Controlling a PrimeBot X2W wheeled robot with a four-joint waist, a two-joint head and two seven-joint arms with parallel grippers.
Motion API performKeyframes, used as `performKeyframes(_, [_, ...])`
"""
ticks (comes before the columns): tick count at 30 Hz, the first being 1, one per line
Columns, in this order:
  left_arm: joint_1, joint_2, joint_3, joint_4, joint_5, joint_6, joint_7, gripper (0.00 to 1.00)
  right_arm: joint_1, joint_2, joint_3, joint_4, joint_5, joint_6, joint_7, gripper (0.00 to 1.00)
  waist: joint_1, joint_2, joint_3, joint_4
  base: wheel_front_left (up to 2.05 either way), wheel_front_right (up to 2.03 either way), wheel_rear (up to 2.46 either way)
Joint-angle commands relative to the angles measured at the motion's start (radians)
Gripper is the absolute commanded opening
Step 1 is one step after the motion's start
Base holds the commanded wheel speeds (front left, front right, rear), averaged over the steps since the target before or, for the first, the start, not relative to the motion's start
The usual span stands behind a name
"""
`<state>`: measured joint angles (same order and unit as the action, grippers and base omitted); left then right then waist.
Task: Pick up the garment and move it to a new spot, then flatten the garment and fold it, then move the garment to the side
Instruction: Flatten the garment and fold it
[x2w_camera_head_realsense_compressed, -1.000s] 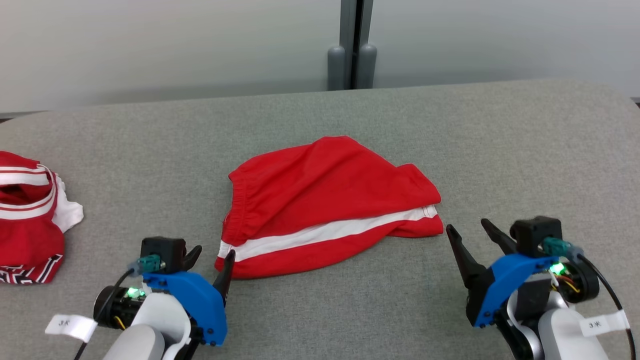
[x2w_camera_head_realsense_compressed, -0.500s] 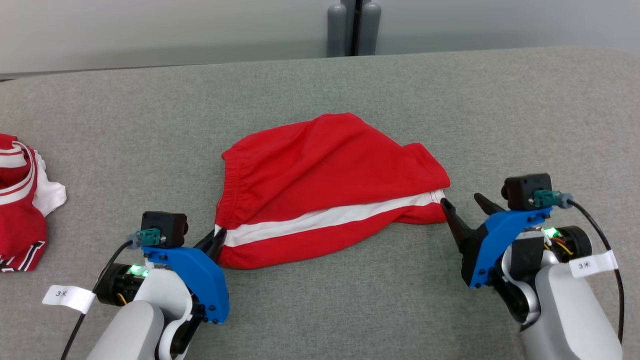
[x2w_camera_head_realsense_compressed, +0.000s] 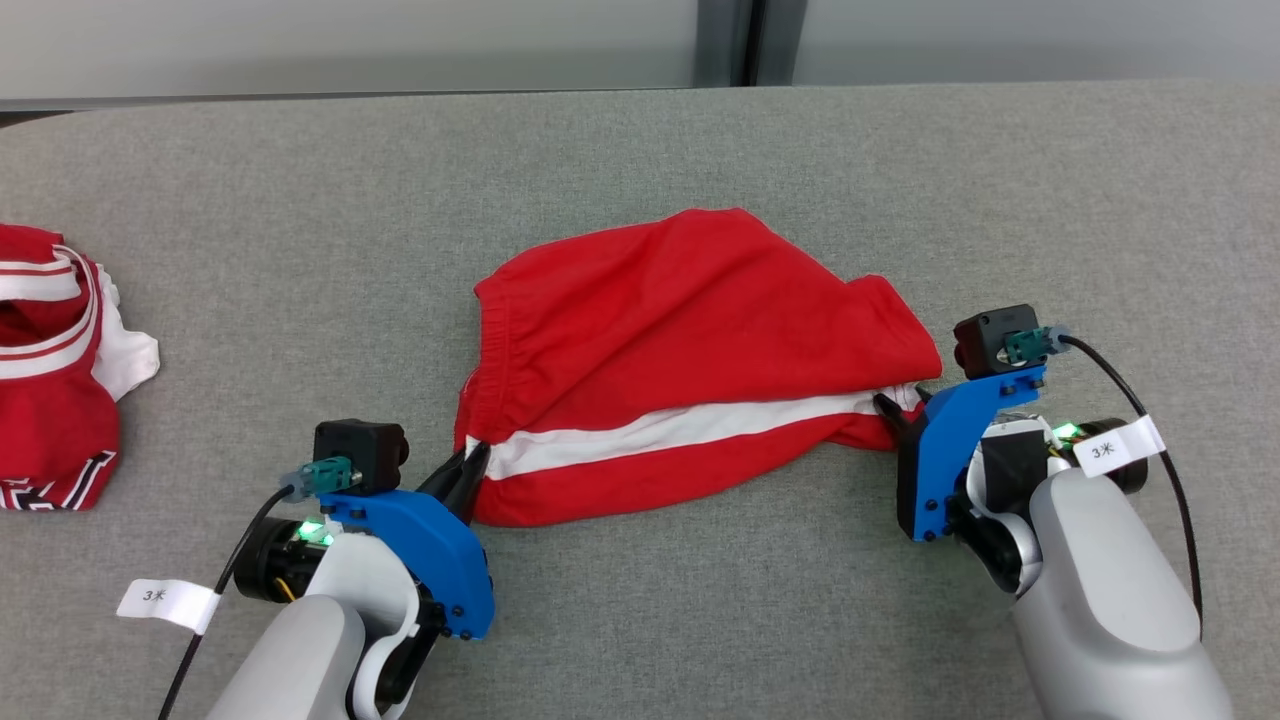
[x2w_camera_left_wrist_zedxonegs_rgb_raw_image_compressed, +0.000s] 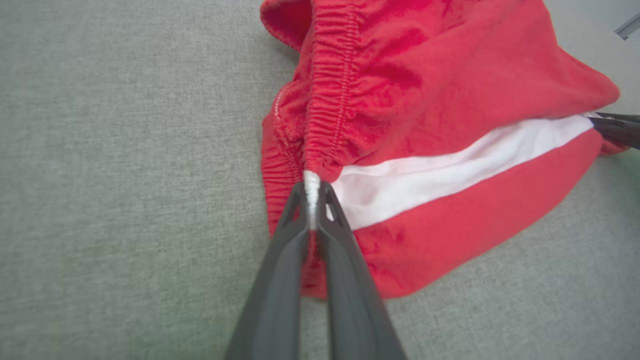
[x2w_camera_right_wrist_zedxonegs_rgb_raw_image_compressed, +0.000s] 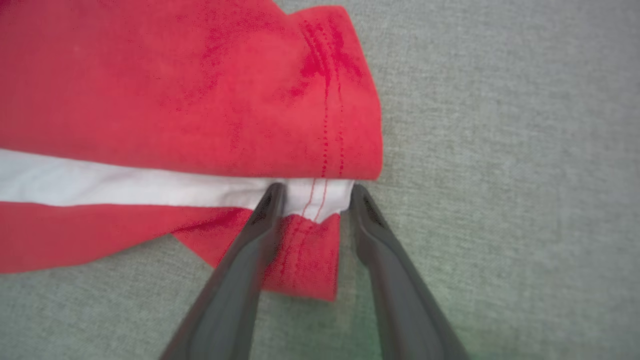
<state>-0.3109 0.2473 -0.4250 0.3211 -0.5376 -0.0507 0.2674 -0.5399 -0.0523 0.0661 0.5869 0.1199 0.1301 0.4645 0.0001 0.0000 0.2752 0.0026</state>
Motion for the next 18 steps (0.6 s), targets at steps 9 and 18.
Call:
performKeyframes(9, [-0.009,-0.025,0.047,-0.027,-0.032,-0.011,-0.146,0.0,0.032,0.001,0.009,-0.101,0.064,0.001,-0.131,0.0,-0.0001,0.0,-0.069,-0.024,0.0,0.0,0.0])
performKeyframes(18, [0.017,-0.049,0.124,-0.235,-0.12,0.01,-0.2,0.0,0.109,-0.004,-0.046,-0.468,0.057,0.001,-0.076,0.0,-0.0001,0.0,-0.152,-0.059,0.0,0.0,0.0])
